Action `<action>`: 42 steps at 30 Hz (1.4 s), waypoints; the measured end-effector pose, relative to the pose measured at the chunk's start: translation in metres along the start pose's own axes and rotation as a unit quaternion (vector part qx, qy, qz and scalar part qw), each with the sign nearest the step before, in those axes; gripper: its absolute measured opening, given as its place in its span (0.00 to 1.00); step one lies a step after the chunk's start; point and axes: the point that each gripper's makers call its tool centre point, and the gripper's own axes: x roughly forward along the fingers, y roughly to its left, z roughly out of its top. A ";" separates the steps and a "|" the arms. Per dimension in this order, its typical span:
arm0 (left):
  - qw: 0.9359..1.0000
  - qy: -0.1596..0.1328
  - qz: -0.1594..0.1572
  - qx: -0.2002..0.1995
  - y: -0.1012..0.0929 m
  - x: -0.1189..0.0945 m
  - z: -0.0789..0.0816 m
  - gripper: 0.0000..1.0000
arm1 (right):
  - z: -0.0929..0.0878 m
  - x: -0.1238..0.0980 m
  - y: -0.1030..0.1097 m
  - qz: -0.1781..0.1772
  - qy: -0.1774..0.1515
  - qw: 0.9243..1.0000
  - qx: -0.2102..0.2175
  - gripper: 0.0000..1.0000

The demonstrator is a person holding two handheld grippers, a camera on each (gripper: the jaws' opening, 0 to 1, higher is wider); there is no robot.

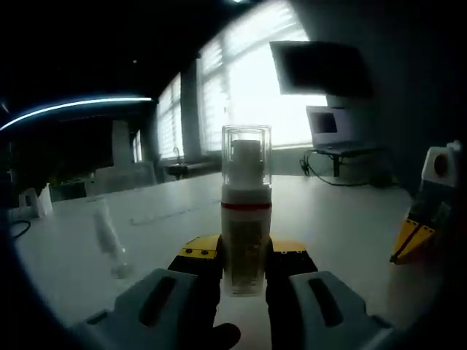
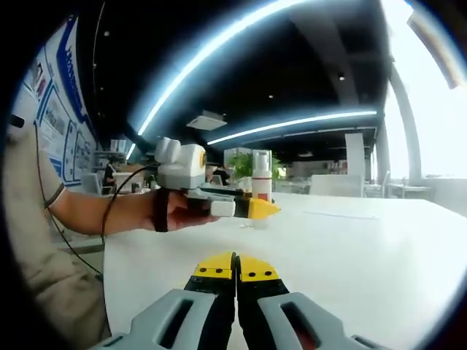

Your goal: Clamp pump bottle remove cover press pump head put on cover

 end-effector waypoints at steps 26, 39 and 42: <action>0.998 0.021 0.039 -0.033 0.024 0.052 -0.029 0.14 | 0.001 0.000 -0.001 0.002 -0.003 1.000 0.014 0.00; 0.997 0.029 0.043 -0.062 0.023 0.065 -0.039 0.14 | -0.001 -0.001 -0.005 0.002 -0.002 1.000 0.013 0.00; 0.997 0.030 0.046 -0.050 0.025 0.069 -0.041 0.14 | -0.001 -0.001 -0.004 0.002 -0.003 1.000 0.013 0.00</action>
